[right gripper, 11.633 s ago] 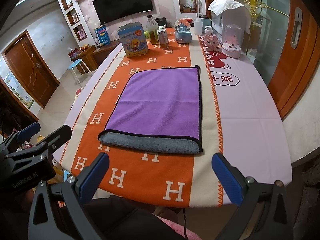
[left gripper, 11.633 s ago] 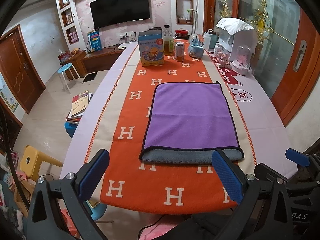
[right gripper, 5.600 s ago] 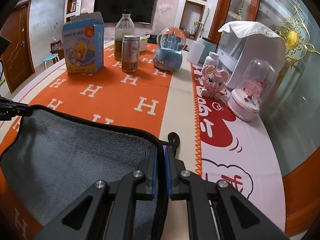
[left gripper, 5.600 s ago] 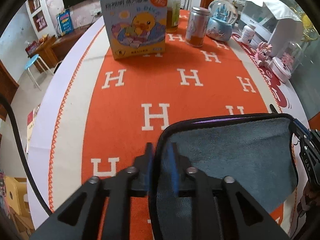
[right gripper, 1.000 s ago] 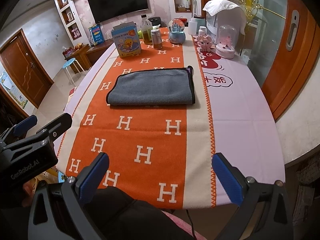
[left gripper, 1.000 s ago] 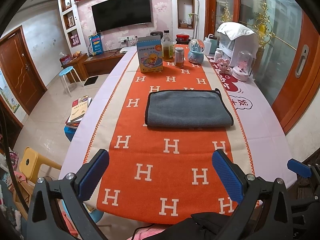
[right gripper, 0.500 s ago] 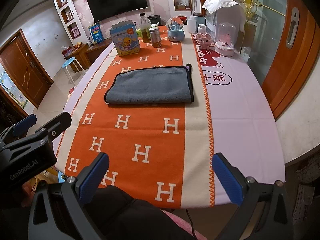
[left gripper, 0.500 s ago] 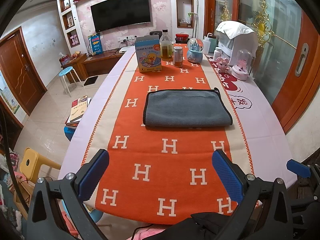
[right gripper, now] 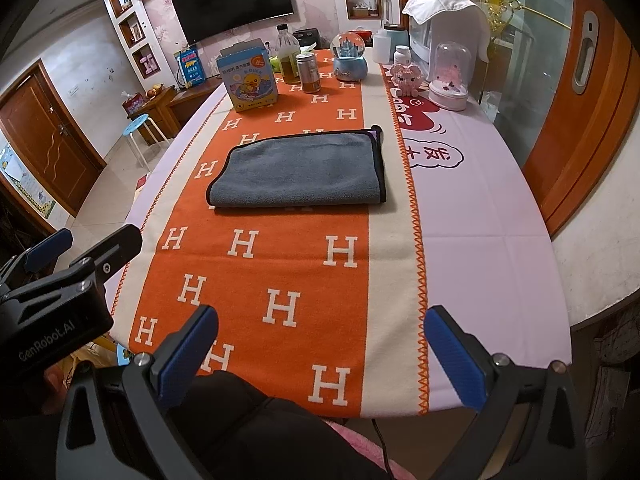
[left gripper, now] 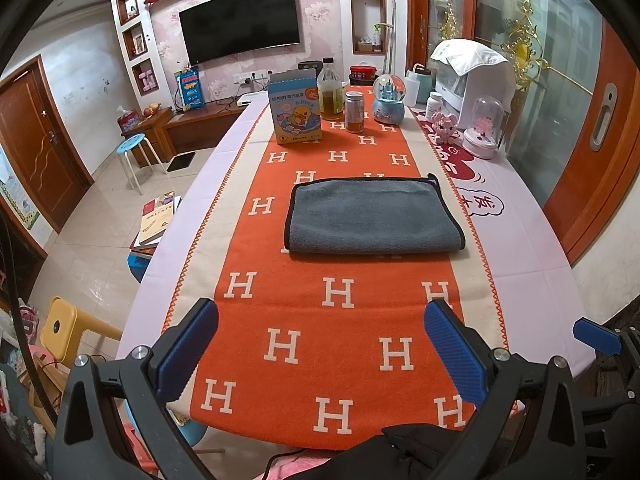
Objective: Fold towel
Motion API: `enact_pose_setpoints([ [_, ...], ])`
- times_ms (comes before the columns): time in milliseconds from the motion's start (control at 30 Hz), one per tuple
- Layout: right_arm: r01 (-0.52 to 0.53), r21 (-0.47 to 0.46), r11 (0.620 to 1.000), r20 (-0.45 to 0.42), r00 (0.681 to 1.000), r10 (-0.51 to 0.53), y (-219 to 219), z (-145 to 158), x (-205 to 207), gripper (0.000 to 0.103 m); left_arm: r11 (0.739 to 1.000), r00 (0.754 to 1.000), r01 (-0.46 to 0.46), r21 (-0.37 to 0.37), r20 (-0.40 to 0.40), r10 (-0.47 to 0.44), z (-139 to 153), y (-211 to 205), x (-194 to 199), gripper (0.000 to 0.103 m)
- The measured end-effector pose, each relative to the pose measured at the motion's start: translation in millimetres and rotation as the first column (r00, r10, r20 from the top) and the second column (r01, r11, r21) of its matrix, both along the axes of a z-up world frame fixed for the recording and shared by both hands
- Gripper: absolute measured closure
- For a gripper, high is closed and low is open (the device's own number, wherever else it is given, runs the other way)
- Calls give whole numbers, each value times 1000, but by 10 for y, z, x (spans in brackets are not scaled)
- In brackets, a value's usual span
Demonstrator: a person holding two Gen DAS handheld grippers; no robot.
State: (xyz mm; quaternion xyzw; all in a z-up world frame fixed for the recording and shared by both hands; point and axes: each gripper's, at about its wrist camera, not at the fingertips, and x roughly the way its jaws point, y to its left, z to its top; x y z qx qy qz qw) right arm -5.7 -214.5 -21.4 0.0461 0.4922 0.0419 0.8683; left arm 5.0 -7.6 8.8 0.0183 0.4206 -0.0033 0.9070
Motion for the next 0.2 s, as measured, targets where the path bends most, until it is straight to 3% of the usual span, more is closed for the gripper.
enact_pose_setpoints([
  [200,0,0,1000,-1,1000,0,-2,3,-1,0,1000,1000,0,1,0,0,7,-9,3,1],
])
